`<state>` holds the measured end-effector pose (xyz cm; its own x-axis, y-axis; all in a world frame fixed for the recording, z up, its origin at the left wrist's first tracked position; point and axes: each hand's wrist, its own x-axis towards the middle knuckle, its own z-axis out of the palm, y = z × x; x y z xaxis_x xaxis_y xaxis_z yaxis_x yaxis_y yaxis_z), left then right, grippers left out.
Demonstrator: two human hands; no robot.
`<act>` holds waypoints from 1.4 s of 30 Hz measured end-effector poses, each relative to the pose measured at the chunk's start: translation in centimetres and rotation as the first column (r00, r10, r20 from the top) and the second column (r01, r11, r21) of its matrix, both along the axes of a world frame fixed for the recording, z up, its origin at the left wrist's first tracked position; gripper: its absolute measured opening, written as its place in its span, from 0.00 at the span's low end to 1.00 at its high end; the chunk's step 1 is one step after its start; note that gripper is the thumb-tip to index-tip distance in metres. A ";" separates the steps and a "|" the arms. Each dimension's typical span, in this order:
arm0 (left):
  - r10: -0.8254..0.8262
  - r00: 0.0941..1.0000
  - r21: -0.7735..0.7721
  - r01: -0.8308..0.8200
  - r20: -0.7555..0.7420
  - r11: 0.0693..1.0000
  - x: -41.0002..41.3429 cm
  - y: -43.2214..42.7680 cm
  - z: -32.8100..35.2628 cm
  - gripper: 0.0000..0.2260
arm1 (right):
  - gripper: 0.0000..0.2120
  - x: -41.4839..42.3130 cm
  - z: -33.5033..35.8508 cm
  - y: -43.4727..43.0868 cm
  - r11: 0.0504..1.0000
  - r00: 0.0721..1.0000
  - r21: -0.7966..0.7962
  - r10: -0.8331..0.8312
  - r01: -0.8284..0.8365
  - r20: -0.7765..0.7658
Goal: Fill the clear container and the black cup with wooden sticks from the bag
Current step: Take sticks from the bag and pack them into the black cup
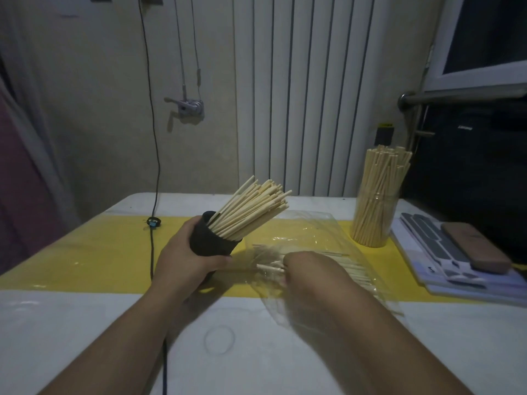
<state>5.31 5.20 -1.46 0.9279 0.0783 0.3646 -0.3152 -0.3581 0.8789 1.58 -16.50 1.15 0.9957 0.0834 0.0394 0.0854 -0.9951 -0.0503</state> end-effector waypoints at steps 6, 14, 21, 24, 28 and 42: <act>-0.002 1.000 -0.006 0.002 0.000 1.000 -0.2 -0.1 0.1 0.34 | 0.07 -0.9 1.2 0.1 0.999 0.996 -0.039 0.034 -0.031 0.086; -0.012 1.000 -0.020 0.012 -0.006 1.000 -0.1 -0.1 0.1 0.34 | 0.17 -3.0 3.9 0.1 0.999 0.984 -0.001 0.054 -0.054 0.167; -0.012 1.000 -0.020 0.012 -0.004 1.000 -0.2 -0.1 0.1 0.34 | 0.21 -3.7 4.7 0.2 0.985 0.850 0.016 0.139 -0.171 0.508; -0.007 1.000 -0.016 0.007 -0.003 1.000 -0.2 -0.1 0.2 0.32 | 0.16 -2.7 4.0 -0.4 0.963 0.583 -0.013 0.173 -0.268 0.794; -0.002 1.000 0.002 0.002 -0.002 1.000 -0.1 0.0 0.1 0.33 | 0.18 -1.5 3.2 -1.0 0.928 0.344 -0.016 0.154 -0.373 0.926; -0.039 0.999 0.009 0.039 0.002 0.999 0.3 0.1 -0.2 0.35 | 0.15 -1.7 3.3 -1.4 0.802 0.259 0.286 -0.170 -0.524 0.951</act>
<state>5.58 5.35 -1.62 0.9293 0.0390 0.3674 -0.3311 -0.3534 0.8749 -0.14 -17.94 4.49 0.1820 -0.1248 0.9753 0.5842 -0.7842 -0.2094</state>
